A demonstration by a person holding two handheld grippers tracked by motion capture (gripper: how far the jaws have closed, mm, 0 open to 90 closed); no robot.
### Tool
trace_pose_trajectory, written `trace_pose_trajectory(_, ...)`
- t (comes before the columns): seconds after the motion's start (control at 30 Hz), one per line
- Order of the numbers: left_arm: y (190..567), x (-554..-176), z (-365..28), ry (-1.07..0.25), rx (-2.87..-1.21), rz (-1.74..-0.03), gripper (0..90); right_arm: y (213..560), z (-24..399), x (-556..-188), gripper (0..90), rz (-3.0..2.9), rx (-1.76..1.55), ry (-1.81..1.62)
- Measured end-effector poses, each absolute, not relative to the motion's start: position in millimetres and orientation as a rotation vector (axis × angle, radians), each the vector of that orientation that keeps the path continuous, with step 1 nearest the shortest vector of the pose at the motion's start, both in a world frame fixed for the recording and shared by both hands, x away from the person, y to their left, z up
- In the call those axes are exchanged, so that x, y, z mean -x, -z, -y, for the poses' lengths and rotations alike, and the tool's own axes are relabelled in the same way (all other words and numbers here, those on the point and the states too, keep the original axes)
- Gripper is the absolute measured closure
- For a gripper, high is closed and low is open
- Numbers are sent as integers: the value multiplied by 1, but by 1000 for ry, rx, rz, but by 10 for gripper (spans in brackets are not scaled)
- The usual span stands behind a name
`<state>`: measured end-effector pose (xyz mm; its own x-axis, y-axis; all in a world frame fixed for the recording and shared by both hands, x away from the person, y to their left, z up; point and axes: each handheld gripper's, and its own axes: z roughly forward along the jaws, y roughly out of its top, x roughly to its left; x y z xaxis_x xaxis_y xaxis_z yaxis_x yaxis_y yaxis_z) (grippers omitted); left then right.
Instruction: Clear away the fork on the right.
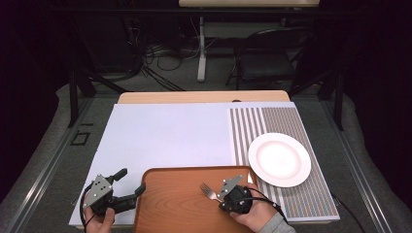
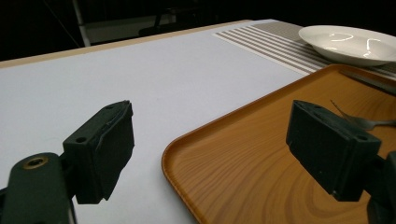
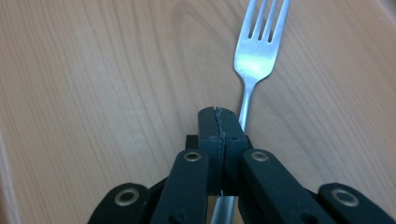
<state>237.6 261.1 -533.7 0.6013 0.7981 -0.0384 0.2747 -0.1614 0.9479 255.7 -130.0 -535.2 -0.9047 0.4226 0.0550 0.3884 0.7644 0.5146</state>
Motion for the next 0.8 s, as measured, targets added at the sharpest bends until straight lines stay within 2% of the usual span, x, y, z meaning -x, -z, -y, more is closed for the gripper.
trace_pose_trajectory(0.8,534,-238,-261,-588,-1722,-891,153,536,177,-265,900,-2792,-871,-836)
